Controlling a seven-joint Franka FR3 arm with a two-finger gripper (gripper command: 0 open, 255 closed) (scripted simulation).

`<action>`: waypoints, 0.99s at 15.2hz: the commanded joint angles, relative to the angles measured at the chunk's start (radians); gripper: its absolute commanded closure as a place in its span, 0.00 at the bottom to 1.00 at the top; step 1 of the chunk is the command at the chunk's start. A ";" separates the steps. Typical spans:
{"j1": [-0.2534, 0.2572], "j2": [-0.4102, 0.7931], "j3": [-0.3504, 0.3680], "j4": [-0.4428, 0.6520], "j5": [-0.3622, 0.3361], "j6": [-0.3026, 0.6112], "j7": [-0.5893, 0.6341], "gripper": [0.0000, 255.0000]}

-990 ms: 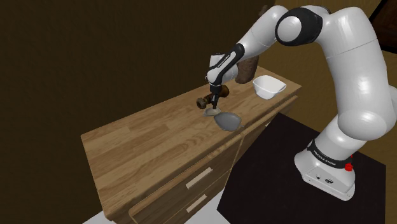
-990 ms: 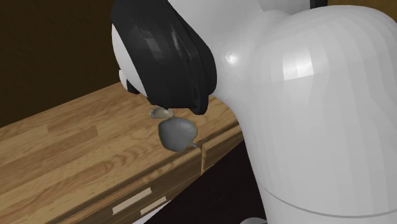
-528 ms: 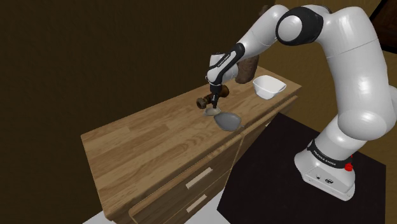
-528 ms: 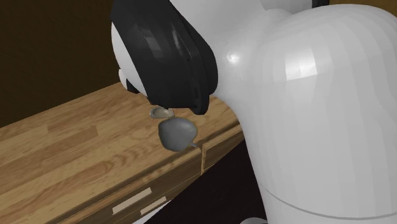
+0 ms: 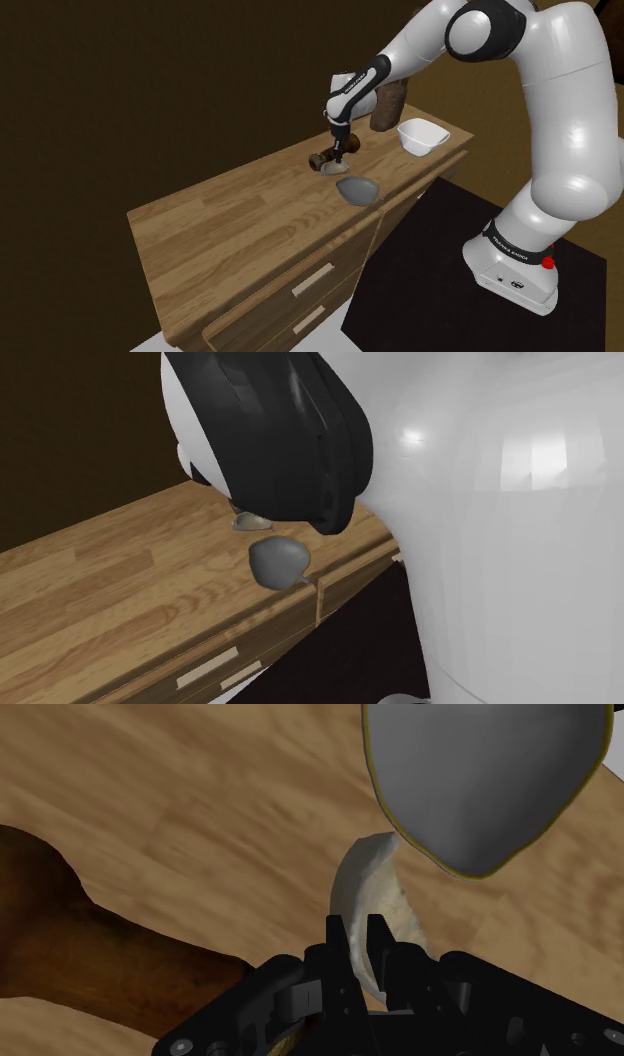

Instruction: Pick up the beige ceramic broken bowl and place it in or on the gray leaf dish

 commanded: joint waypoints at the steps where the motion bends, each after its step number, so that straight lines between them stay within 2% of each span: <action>1: 0.000 -0.023 0.000 -0.010 0.000 -0.014 0.001 1.00; 14: 0.000 -0.152 -0.001 -0.027 -0.002 -0.125 0.006 1.00; 15: -0.001 -0.190 -0.001 -0.081 -0.001 -0.109 0.004 1.00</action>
